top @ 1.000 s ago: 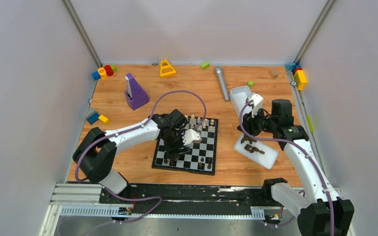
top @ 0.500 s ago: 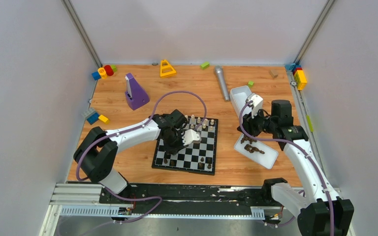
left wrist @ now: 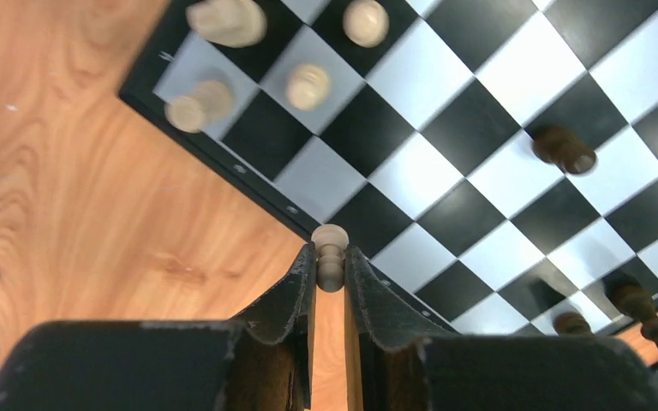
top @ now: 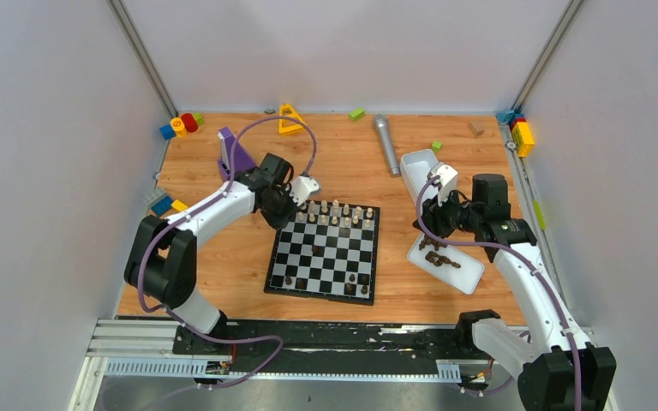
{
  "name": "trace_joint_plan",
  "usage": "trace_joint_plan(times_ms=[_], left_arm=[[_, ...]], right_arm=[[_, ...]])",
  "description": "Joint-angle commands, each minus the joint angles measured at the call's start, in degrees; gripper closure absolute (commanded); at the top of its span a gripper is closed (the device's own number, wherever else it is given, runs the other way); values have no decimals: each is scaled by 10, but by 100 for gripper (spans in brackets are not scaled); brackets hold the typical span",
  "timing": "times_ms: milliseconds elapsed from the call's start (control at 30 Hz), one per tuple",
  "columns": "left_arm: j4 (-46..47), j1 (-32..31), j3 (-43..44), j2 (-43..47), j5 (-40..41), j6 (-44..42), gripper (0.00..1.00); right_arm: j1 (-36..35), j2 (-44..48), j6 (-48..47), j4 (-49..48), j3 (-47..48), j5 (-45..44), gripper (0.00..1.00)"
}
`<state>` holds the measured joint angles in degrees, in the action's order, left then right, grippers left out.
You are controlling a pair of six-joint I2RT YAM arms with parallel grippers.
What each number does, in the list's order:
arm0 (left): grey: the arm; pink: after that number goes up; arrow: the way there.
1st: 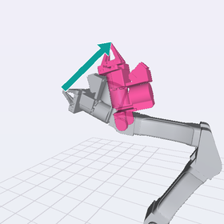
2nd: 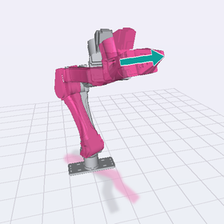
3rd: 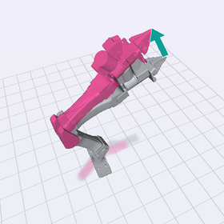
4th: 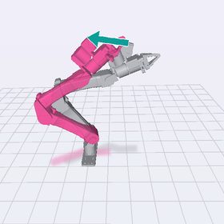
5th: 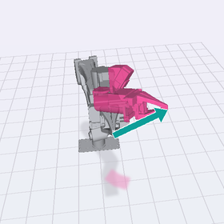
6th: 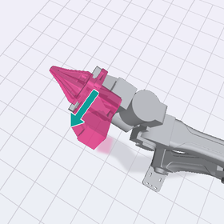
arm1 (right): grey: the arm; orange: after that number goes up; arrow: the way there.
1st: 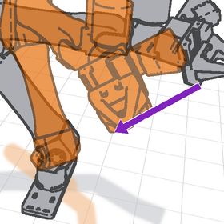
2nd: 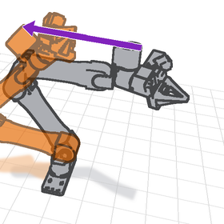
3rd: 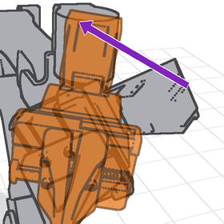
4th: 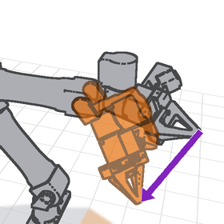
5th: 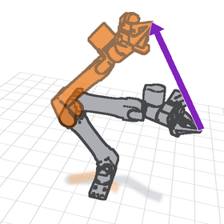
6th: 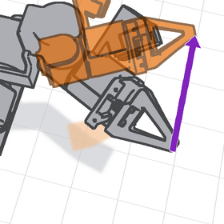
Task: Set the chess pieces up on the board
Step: Place the chess piece on the chessboard.
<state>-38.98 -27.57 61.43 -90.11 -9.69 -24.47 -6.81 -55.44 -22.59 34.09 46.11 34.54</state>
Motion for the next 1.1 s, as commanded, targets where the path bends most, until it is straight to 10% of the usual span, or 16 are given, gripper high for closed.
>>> trace_joint_plan(times_ms=[0,700,1067], left_arm=[[18,23,51,-38,-12,23,83],[21,27,117,-128,-11,40,82],[38,27,111,-129,2,47,63]], right_arm=[[2,2,-8,0,0,5,62],[2,0,-12,1,-1,3,62],[1,-2,-12,2,-2,4,62]])
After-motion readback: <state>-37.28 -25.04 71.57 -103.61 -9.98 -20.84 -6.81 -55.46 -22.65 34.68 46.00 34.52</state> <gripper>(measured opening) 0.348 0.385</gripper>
